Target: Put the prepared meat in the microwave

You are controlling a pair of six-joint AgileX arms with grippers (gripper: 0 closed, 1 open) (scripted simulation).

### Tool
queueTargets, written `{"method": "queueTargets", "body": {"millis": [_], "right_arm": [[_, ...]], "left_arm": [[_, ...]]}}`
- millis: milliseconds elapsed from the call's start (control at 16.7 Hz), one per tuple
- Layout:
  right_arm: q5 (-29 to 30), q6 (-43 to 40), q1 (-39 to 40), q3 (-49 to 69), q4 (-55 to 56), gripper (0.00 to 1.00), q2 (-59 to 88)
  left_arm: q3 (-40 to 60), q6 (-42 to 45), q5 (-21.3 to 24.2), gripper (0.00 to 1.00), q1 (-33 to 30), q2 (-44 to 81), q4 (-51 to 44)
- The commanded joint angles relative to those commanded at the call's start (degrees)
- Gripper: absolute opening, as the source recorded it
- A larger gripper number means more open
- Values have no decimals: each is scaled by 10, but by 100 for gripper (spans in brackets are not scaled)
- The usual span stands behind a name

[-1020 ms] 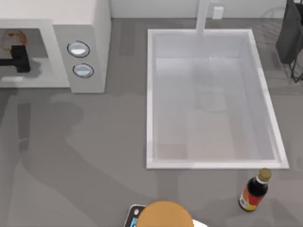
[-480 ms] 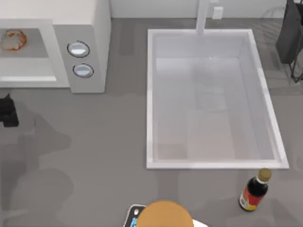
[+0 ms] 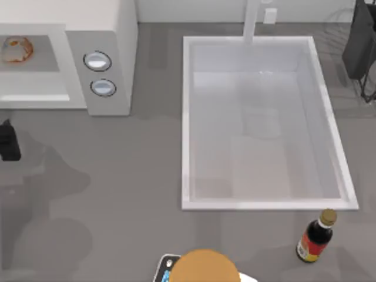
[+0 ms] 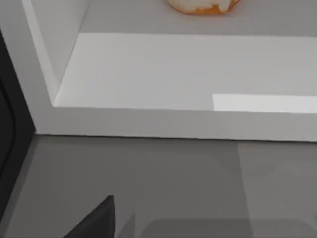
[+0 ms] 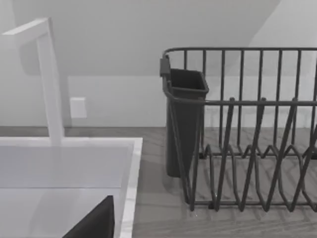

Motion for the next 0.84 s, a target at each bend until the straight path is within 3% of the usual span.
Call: {"method": "queueTargets", "body": {"millis": [180,600,840], "right_arm": [[0,0,0,0,0,100,0],[0,0,0,0,0,100,0],[0,0,0,0,0,100,0]], "left_arm": [[18,-1,-1,100,0,-47,-57],[74,-1,-4,100,1,-209,-297],[87,-1,-4,100,0,-244,-333]]}}
